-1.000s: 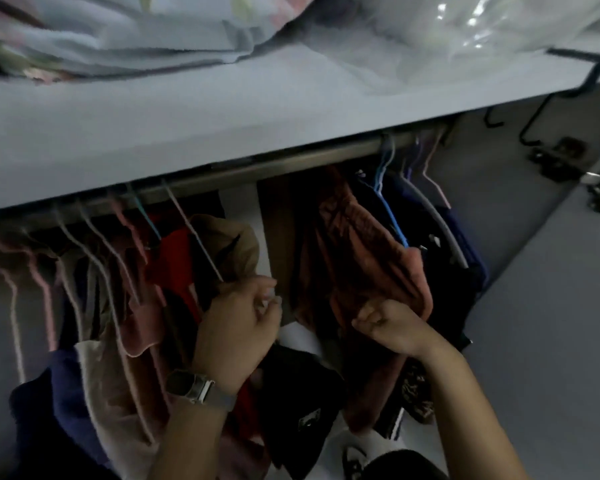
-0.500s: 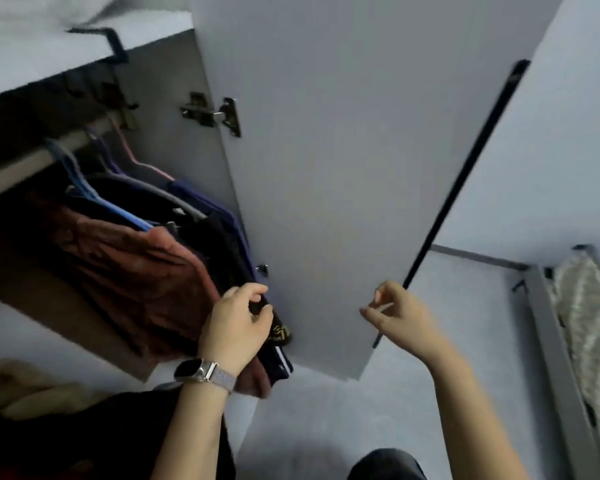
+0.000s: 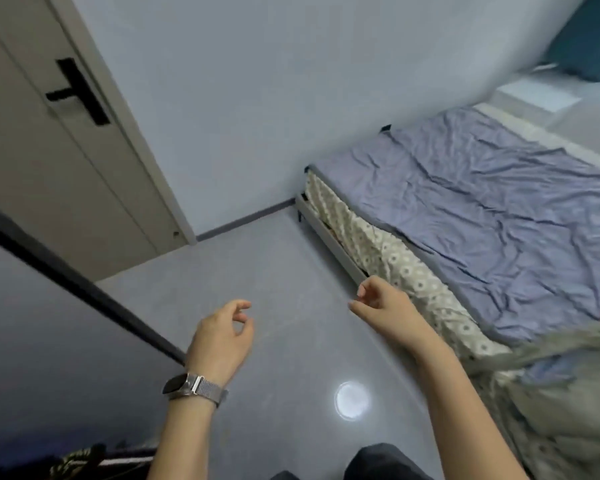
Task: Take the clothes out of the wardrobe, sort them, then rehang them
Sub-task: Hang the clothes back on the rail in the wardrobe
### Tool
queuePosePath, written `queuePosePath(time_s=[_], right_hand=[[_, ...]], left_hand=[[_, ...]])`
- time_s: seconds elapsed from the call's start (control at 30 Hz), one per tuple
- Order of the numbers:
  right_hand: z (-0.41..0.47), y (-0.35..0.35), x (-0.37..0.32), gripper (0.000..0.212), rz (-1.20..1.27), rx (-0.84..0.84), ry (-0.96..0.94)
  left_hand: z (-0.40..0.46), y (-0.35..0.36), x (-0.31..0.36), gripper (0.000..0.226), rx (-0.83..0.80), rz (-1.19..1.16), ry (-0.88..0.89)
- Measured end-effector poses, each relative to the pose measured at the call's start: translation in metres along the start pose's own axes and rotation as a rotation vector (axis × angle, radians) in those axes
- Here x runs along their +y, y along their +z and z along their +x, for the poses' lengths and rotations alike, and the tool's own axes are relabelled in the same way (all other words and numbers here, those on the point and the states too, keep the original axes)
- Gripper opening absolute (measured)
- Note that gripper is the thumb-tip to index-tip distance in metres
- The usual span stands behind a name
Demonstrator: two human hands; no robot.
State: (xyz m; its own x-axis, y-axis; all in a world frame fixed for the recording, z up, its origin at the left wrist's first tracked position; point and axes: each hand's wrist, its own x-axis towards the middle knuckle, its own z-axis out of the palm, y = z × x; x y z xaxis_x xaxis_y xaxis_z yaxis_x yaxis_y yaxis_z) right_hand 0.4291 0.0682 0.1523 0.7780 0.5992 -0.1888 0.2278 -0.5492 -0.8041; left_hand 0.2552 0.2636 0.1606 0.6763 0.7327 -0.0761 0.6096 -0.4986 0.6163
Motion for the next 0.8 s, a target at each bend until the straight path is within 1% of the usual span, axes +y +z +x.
queuePosePath(time_s=[0.13, 0.3, 0.47, 0.53, 0.57, 0.63, 0.8], right_hand=[[-0.003, -0.094, 0.076, 0.015, 0.031, 0.186, 0.147], [-0.041, -0.178, 0.152, 0.016, 0.110, 0.441, 0.384], [-0.073, -0.211, 0.203, 0.012, 0.207, 0.644, 0.576], [-0.081, -0.220, 0.215, 0.012, 0.226, 0.700, 0.650], [-0.082, -0.223, 0.217, 0.012, 0.221, 0.702, 0.671], [-0.085, -0.238, 0.226, 0.012, 0.222, 0.768, 0.728], [-0.082, -0.267, 0.244, 0.010, 0.249, 0.871, 0.816]], left_hand=[[0.028, 0.088, 0.097, 0.023, -0.156, 0.000, 0.178], [0.034, 0.179, 0.207, 0.024, -0.449, 0.030, 0.427], [0.045, 0.246, 0.283, 0.022, -0.640, 0.039, 0.621], [0.049, 0.272, 0.309, 0.022, -0.728, 0.066, 0.696], [0.050, 0.279, 0.317, 0.022, -0.755, 0.065, 0.711], [0.054, 0.303, 0.346, 0.022, -0.823, 0.066, 0.778], [0.062, 0.356, 0.410, 0.022, -0.887, 0.089, 0.946]])
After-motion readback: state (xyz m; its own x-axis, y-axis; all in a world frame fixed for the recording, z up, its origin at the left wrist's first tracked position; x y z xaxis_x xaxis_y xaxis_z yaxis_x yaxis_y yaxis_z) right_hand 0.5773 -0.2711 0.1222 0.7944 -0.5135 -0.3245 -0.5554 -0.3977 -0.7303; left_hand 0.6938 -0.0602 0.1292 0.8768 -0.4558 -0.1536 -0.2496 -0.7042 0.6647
